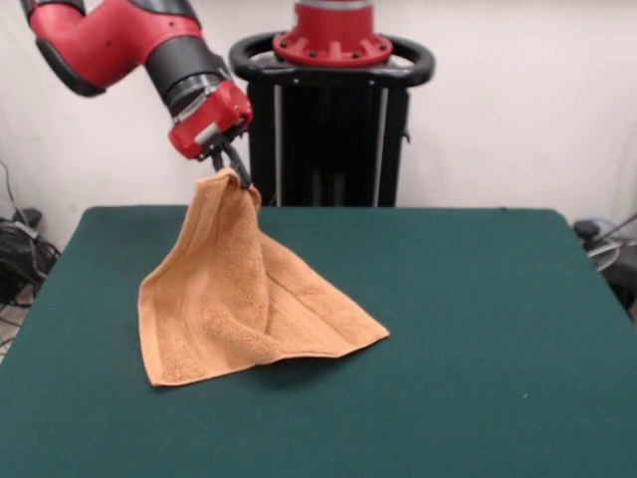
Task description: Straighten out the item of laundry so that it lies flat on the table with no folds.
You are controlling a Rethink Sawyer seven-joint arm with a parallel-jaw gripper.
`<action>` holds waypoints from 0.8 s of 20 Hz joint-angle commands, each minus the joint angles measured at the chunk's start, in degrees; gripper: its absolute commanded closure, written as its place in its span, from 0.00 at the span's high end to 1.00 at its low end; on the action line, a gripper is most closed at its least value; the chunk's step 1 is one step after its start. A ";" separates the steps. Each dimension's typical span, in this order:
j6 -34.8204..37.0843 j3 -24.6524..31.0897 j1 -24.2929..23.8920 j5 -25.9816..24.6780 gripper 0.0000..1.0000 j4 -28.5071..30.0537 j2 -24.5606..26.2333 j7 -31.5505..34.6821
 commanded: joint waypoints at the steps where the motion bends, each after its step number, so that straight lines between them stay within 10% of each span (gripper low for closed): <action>1: 11.58 -5.29 -1.85 -3.00 0.00 -9.17 9.83 -17.56; 16: 21.87 -9.22 -10.26 2.13 0.00 -15.49 17.18 -38.75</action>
